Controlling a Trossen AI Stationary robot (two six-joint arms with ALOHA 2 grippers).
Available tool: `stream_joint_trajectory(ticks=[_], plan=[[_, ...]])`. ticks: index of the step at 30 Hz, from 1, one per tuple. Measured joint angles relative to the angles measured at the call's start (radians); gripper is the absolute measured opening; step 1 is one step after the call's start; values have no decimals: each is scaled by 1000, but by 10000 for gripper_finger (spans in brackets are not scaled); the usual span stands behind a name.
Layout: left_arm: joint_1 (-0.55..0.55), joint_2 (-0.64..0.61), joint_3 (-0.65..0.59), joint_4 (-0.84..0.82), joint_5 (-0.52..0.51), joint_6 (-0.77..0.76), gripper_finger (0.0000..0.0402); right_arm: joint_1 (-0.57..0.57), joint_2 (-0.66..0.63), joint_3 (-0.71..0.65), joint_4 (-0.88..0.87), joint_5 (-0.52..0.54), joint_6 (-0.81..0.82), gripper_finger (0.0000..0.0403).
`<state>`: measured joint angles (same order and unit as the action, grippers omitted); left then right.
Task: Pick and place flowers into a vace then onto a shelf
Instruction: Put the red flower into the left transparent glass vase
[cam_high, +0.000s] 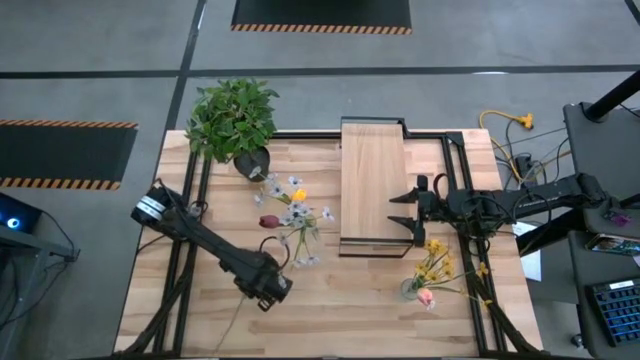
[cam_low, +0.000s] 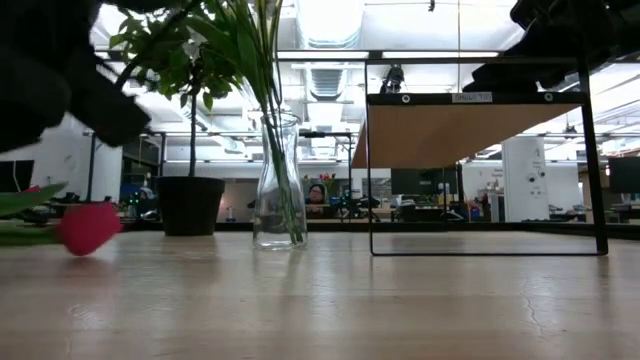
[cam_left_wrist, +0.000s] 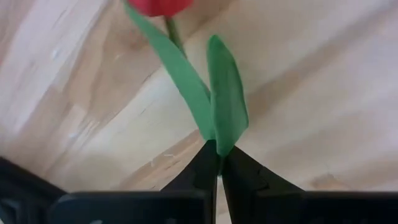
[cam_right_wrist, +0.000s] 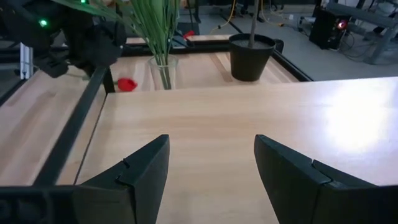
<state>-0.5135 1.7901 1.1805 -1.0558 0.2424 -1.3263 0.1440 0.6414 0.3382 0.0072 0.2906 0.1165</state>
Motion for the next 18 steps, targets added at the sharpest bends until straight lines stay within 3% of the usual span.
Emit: stream_joint_trajectory(ticks=[6,14,18], plan=[[-30,-74,29,1,-74,35,0,0,-11,4,34,0,-4,226],[-92,-220,30,35,-267,32,0,0,-11,48,35,0,-4,226],[-126,-278,30,121,-357,114,0,0,-12,69,36,-1,-4,226]])
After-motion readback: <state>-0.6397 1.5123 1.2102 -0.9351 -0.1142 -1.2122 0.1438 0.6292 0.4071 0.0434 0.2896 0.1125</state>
